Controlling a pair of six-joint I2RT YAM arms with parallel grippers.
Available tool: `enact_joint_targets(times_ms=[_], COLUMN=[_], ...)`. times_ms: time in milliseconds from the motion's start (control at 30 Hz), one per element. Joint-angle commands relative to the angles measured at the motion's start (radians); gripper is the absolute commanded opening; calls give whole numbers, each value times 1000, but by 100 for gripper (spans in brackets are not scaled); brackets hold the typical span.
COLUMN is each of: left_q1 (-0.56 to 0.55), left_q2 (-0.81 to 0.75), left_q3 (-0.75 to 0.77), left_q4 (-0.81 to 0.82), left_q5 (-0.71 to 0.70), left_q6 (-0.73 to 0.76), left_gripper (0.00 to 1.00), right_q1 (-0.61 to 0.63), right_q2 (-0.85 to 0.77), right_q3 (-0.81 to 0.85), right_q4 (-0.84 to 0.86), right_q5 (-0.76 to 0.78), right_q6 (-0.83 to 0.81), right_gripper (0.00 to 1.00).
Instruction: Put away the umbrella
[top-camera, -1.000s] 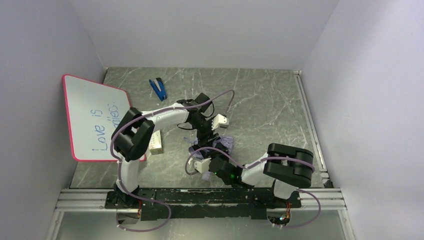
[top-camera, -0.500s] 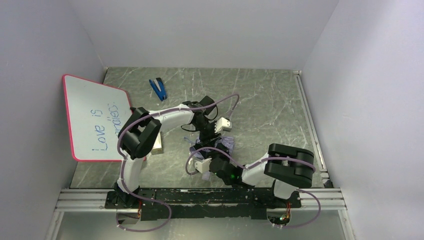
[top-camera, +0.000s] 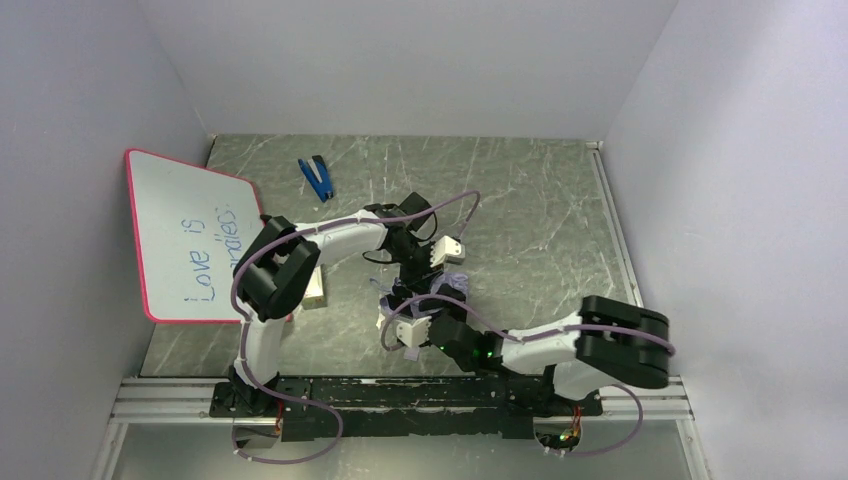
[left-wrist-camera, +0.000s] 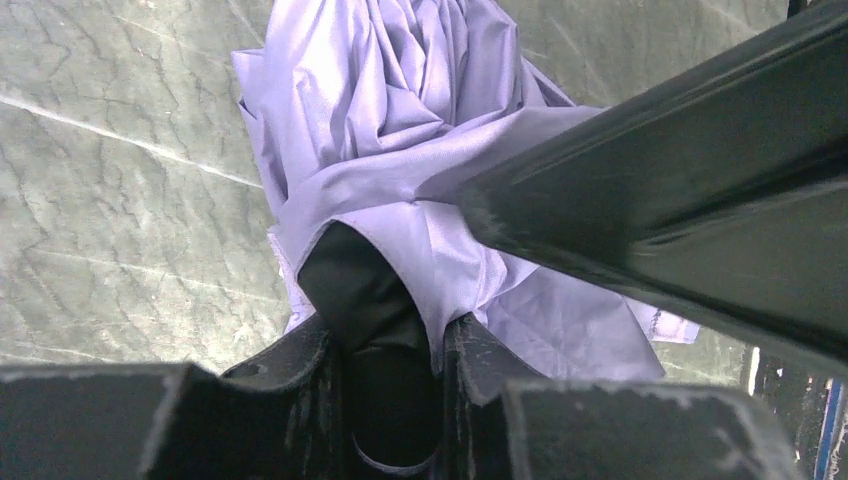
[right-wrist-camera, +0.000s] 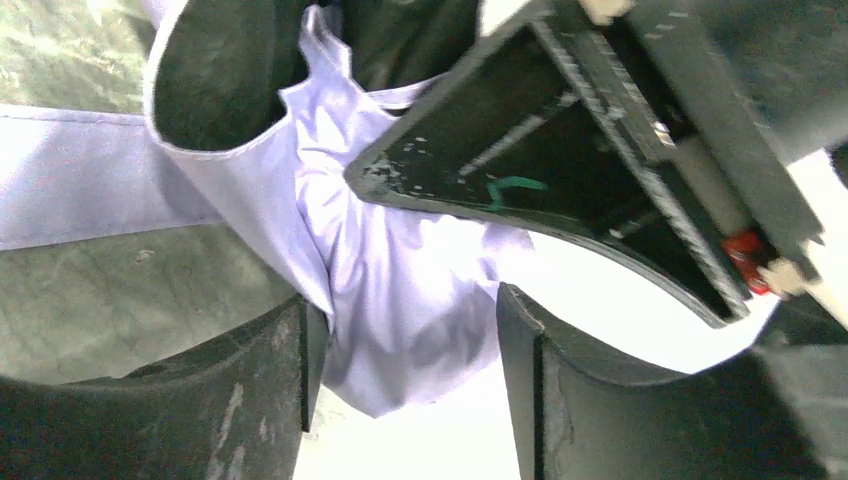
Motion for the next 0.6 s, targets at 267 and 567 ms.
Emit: enact_joint_targets(times_ms=[267,567], left_q1=[18,66], left_q2=[80,98], left_q3=[-57,-55], left_q4=[8,26], left_q5=[-263,-310], left_q6=[-29,-81], left_gripper=[5,5], right_q1=[46,58], right_q2=[-561,-748], right_q3=[18,48], right_q4=[-413,-550], right_q5=[-45,-288], right_q6=[261,398], right_gripper=[66,61])
